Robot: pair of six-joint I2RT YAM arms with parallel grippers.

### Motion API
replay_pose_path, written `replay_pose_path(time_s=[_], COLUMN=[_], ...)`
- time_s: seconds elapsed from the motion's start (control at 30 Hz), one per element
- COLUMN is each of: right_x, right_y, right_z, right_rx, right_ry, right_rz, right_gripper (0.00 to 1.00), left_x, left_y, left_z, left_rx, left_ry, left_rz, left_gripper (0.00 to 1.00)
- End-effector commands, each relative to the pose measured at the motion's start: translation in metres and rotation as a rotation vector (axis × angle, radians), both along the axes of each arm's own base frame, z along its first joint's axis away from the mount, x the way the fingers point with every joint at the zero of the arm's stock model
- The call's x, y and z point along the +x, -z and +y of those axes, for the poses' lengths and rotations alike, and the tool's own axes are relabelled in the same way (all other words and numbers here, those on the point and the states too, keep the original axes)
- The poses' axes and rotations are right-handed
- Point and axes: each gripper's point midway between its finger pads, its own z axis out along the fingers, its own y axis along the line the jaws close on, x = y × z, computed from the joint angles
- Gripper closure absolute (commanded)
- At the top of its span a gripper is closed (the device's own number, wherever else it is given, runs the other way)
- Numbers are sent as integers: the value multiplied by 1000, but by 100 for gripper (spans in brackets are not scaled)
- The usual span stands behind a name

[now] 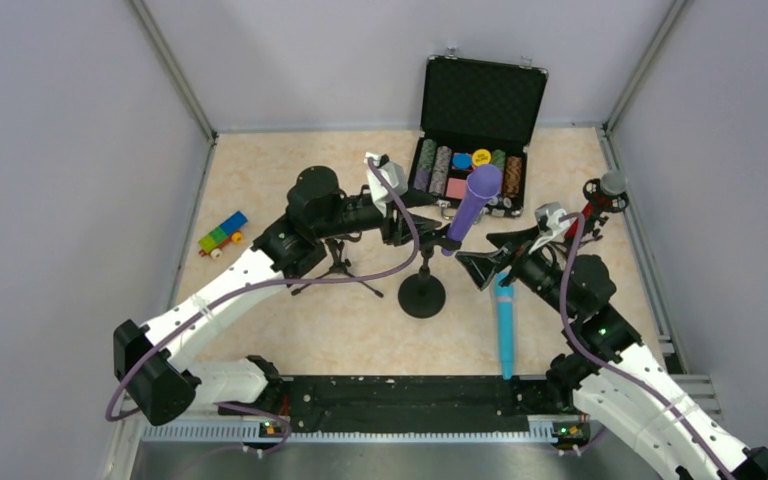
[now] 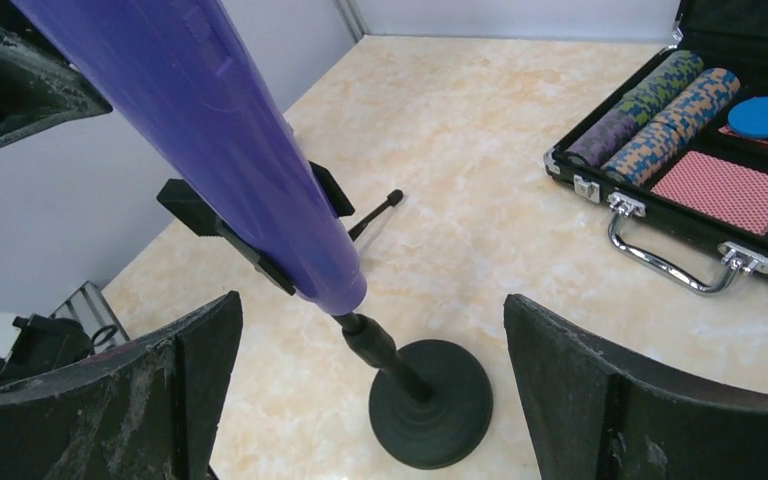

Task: Attach the microphones to the stand

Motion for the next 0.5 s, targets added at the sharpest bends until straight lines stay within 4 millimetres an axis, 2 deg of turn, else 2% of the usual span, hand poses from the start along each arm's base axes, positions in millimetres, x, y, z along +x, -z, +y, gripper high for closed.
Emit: replay_pose_path(time_s=[0.0, 0.23, 0.47], right_x=[-1, 2, 2], right_y=[2, 7, 15], right_z=[-1, -3, -4], right_rx=[37, 29, 17], right_ry=[17, 35, 41], right_rz=[25, 36, 57], right_gripper=[1, 1, 1], left_x=[-6, -1, -2], left_y=[-14, 6, 31], left_z=[-9, -15, -17], left_rx=[3, 47, 67], left_ry=[44, 47, 54], left_rz=[-36, -7, 34], left_gripper=[52, 67, 69])
